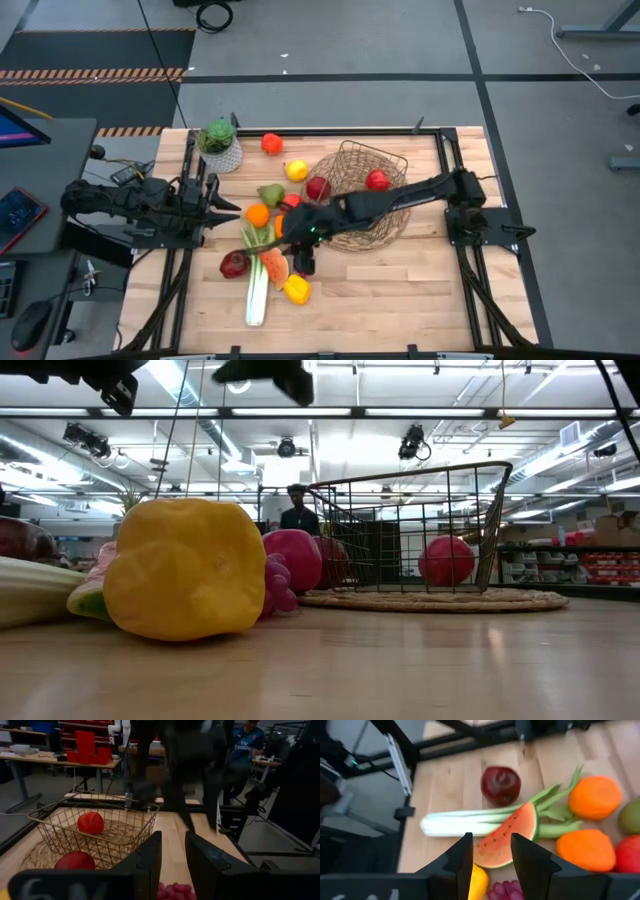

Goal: Build produce basket
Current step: Put the yellow bell pepper into the gold wire basket

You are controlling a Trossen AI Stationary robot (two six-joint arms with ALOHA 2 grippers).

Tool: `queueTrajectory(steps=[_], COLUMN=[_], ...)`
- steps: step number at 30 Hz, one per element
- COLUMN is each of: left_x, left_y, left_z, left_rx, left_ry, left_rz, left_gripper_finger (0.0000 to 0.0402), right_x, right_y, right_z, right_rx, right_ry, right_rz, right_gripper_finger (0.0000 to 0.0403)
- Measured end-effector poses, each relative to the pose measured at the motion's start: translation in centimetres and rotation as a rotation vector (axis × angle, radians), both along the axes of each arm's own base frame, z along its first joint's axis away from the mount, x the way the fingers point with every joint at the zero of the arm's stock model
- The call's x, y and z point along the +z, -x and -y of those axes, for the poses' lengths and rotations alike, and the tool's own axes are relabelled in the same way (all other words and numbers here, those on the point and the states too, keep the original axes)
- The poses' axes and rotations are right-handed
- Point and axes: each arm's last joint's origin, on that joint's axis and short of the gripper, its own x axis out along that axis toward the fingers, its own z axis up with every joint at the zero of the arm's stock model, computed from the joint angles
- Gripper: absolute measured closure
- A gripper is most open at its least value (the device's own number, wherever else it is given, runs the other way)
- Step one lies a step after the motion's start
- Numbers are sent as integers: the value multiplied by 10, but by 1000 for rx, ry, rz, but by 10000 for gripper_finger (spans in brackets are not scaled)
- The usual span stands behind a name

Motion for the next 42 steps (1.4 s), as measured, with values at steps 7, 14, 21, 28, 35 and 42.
queueTrajectory(steps=[7, 14, 21, 28, 35, 42], left_x=[-2, -3, -4, -4, -3, -3], left_y=[0, 0, 0, 0, 0, 0], left_z=[0, 0, 0, 0, 0, 0], left_rx=[-1, -1, 0, 0, 1, 1], left_ry=[14, 12, 11, 12, 12, 11], left_rz=[-22, -30, -41, -38, -29, -30], left_gripper_finger=[308, 308, 308, 308, 308, 308], right_x=[-37, -51, -65, -91, -109, -93], right_y=[-13, -13, -11, -15, -12, -1], right_z=[-17, -18, -41, -73, -83, -74], right_rx=[7, -26, 28, 147, 222, 180], right_ry=[17, 60, 110, 171, 232, 215], right_rz=[-76, -143, -168, -137, -182, -254], right_gripper_finger=[264, 264, 264, 264, 264, 264])
